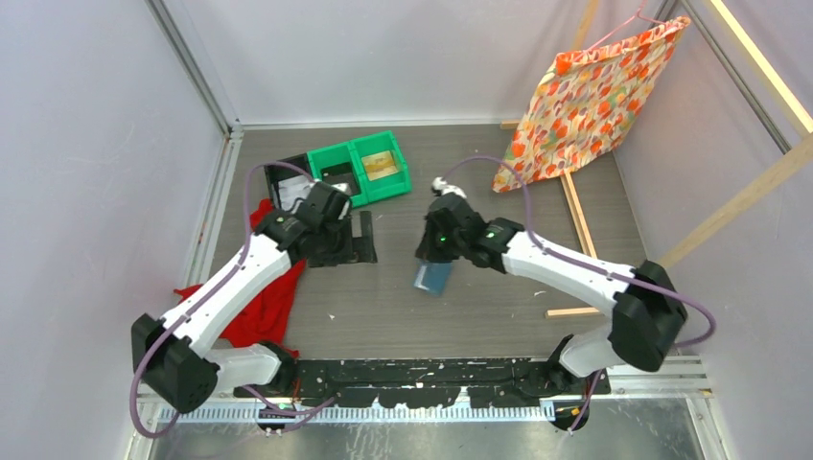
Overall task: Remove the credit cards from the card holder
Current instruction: Open the card holder at the center of the board.
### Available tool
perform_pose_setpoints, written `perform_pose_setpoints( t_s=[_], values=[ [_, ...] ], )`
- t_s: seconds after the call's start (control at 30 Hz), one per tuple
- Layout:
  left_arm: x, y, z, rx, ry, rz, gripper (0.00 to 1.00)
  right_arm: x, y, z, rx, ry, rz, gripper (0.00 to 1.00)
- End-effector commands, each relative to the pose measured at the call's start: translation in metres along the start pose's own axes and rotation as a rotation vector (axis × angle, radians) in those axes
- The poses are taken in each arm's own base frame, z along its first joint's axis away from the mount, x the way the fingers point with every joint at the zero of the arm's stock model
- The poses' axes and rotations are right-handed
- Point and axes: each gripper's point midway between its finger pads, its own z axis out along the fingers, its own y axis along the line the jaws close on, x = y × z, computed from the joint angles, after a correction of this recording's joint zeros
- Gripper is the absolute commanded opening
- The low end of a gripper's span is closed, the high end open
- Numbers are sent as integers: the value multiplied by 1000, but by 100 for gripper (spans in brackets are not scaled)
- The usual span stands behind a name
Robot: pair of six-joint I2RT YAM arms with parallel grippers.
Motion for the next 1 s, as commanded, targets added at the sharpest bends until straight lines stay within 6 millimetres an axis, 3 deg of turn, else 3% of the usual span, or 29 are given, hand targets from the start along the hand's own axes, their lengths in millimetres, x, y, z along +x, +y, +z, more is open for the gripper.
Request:
perform_pose_setpoints(
  t_s=[0.0, 0.1, 0.23, 0.5, 0.57, 0.73, 0.83, 0.97],
  values=[
    [-3, 46, -12, -93, -28, -60, 98, 2, 72, 3, -169, 14, -75, 1],
    [-3, 62, -15, -104, -41, -100, 98, 10, 88, 1, -229, 46, -97, 1],
    [5, 53, -11, -43, -9, -105, 98, 13, 81, -8, -217, 60, -141, 1],
    [11, 33, 8, 73, 44, -131, 96, 32, 5, -9, -59, 54, -41, 1],
    [14, 30, 12, 87, 53, -147, 96, 30, -9, -5, -50, 42, 15, 1],
    [20, 35, 16, 71, 67, -159, 96, 24, -71, 7, 48, 59, 129, 1],
    [23, 34, 17, 83, 69, -162, 96, 15, -96, 7, 84, 49, 160, 1],
    [24, 30, 22, 102, 79, -170, 96, 20, -120, 11, 208, 107, 118, 1]
  ],
)
